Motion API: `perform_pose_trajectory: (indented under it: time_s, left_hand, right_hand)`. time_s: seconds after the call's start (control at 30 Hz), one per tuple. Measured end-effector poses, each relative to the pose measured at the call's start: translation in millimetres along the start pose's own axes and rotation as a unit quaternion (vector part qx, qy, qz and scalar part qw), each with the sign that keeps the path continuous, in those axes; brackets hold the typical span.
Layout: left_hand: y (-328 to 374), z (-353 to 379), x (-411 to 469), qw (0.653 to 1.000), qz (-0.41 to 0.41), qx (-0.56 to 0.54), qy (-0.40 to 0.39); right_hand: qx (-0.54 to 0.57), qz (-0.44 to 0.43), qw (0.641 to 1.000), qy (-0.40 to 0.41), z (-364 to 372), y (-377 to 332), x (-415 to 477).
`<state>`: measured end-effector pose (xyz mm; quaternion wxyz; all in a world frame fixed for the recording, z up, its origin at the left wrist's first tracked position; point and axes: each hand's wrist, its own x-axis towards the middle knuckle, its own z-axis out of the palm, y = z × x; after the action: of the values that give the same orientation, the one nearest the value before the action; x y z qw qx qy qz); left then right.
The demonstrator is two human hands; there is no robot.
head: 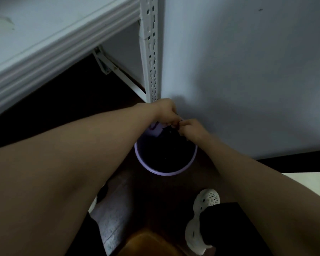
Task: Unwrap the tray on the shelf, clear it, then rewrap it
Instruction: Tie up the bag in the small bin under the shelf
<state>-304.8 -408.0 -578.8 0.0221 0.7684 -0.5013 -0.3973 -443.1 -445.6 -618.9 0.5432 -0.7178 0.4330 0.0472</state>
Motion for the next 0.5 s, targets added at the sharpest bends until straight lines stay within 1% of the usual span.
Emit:
perform_pose_trajectory:
  time_s: [0.07, 0.13, 0.2, 0.23, 0.27, 0.3, 0.33, 0.37, 0.43, 0.5]
  left_hand:
    - [5.7, 1.4, -1.1, 1.000, 0.000, 0.000, 0.011]
    - [8.0, 2.1, -2.7, 0.999, 0.002, -0.030, 0.035]
    - [7.2, 0.4, -2.2, 0.984, -0.030, -0.141, 0.106]
    - [7.3, 0.0, -1.8, 0.964, -0.048, -0.227, 0.132]
    - [8.3, 0.7, -1.8, 0.932, -0.064, -0.328, 0.138]
    - [8.8, 3.4, -2.1, 0.898, -0.077, -0.415, 0.120]
    - [8.3, 8.0, -1.0, 0.875, -0.093, -0.466, 0.090]
    - [8.9, 12.4, -1.2, 0.866, -0.106, -0.485, 0.054]
    - [5.8, 22.4, 0.6, 0.880, -0.114, -0.461, -0.017]
    - [-1.3, 27.5, 5.1, 0.893, -0.127, -0.428, -0.057]
  right_hand:
    - [-0.025, -0.037, 0.999, -0.002, 2.6, -0.7, 2.0]
    - [-0.044, -0.052, 0.997, 0.020, 3.0, 2.0, 4.2]
    - [-0.027, -0.038, 0.998, 0.046, 2.7, 4.0, 8.1]
    - [-0.007, -0.027, 0.998, 0.051, 2.0, 5.8, 9.6]
    - [0.014, -0.018, 0.998, 0.052, 1.2, 6.6, 10.4]
    - [0.027, -0.015, 0.998, 0.052, 0.7, 6.9, 10.4]
    - [0.035, -0.016, 0.998, 0.053, 0.6, 7.0, 10.3]
    - [0.043, -0.017, 0.997, 0.057, 0.7, 7.3, 10.1]
    - [0.068, -0.013, 0.996, 0.056, 0.6, 5.5, 9.3]
    - [0.113, -0.007, 0.993, 0.040, 0.8, 4.5, 8.1]
